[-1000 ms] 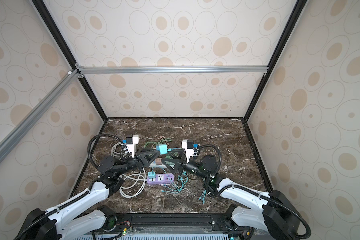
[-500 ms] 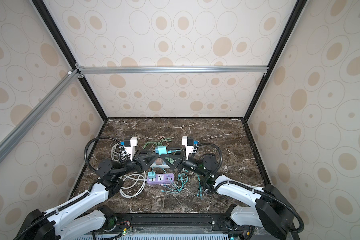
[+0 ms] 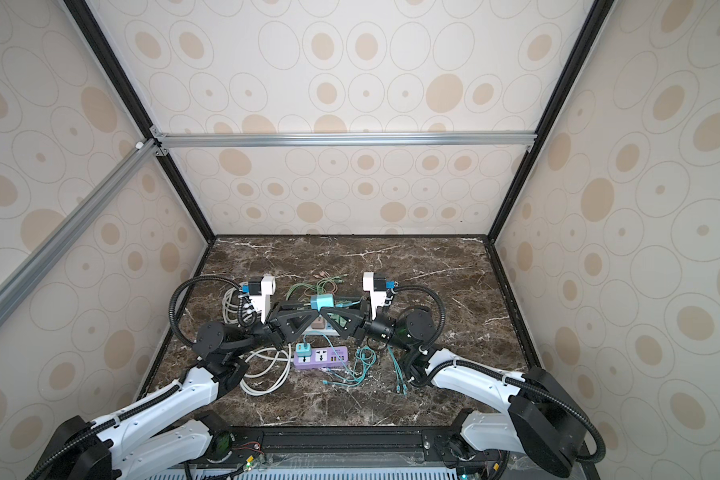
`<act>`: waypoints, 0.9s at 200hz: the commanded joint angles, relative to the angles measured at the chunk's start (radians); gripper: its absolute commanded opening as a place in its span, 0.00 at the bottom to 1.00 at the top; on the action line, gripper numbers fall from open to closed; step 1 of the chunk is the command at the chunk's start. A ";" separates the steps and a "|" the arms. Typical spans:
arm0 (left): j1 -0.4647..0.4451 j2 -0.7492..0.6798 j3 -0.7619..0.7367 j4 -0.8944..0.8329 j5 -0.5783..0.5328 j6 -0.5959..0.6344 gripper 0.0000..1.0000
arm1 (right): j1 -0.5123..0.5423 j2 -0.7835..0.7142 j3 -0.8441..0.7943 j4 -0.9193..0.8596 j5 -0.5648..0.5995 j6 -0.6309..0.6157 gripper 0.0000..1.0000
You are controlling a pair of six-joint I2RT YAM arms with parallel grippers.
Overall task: Insert the plug
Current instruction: 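Raise and rotate the teal charger held between both grippers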
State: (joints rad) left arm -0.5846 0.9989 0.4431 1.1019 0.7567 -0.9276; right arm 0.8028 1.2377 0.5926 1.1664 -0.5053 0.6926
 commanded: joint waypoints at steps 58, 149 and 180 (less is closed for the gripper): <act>-0.006 0.001 0.002 0.083 -0.006 -0.024 0.03 | -0.006 -0.027 0.014 0.076 -0.015 0.010 0.28; -0.007 0.004 -0.025 0.076 -0.028 -0.014 0.30 | -0.006 -0.114 0.032 -0.144 0.022 -0.075 0.07; -0.007 -0.031 -0.041 0.015 -0.045 0.022 0.38 | -0.005 -0.140 0.038 -0.203 0.029 -0.112 0.07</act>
State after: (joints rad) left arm -0.5919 1.0054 0.4080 1.1191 0.7372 -0.9291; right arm 0.8013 1.1408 0.5926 0.9874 -0.4988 0.6235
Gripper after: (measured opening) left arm 0.356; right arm 0.415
